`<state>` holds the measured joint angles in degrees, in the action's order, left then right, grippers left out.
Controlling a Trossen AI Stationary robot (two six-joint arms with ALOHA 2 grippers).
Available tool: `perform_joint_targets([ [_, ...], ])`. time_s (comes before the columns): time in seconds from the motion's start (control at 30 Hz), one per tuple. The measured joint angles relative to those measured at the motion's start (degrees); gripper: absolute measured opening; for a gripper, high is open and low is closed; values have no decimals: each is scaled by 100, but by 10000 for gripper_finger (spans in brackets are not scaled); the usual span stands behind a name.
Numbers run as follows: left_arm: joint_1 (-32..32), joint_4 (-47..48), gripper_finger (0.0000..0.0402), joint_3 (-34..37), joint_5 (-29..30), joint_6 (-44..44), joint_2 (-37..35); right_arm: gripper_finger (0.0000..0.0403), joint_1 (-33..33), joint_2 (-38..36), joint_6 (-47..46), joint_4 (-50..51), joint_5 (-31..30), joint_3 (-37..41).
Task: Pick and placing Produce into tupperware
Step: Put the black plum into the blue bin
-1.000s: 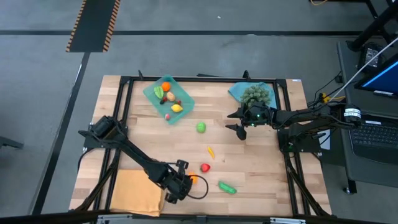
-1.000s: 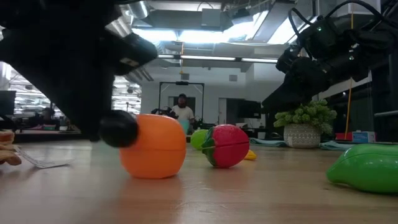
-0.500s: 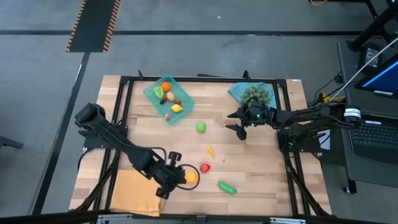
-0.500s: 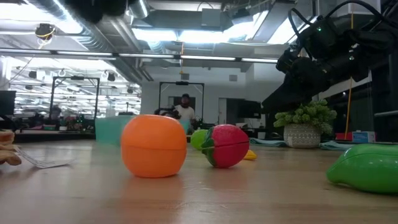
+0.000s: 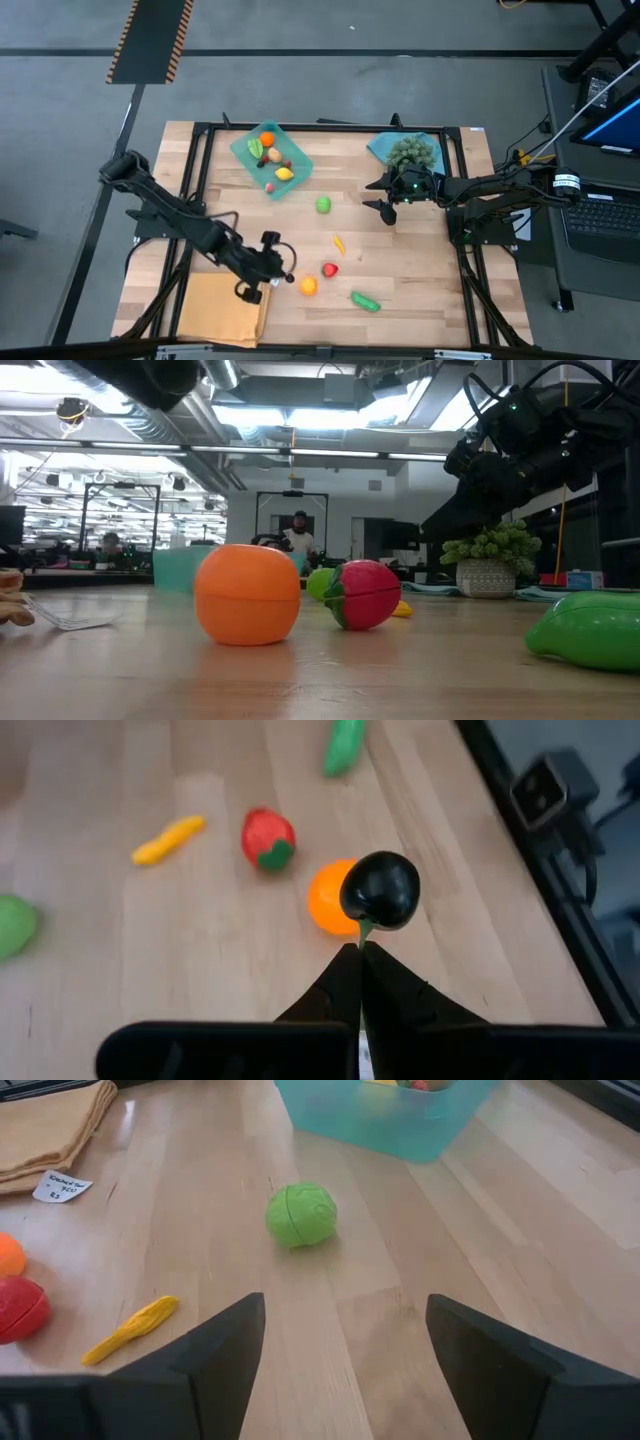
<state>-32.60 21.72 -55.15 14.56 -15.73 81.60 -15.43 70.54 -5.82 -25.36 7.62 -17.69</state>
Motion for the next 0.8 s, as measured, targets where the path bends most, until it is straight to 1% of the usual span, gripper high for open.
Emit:
perform_joint_targets([
  [0.17, 218, -1626, 0, 1234, 3, 508, -783, 280, 1, 0, -9, 0, 0, 0],
  [0.37, 582, -2842, 0, 2472, 18, 586, -1596, 280, 1, 0, -12, -2, 0, 0],
  [0.47, 818, -3288, 0, 2991, 243, 588, -1883, 280, 1, 0, -13, -13, 0, 0],
  [0.67, 1332, -4116, 0, 3691, 542, 590, -2151, 280, 1, 0, -15, -11, 0, 0],
  [0.8, 1587, -4242, 0, 3796, 1169, 588, -2157, 280, 1, 0, -50, -9, 0, 0],
])
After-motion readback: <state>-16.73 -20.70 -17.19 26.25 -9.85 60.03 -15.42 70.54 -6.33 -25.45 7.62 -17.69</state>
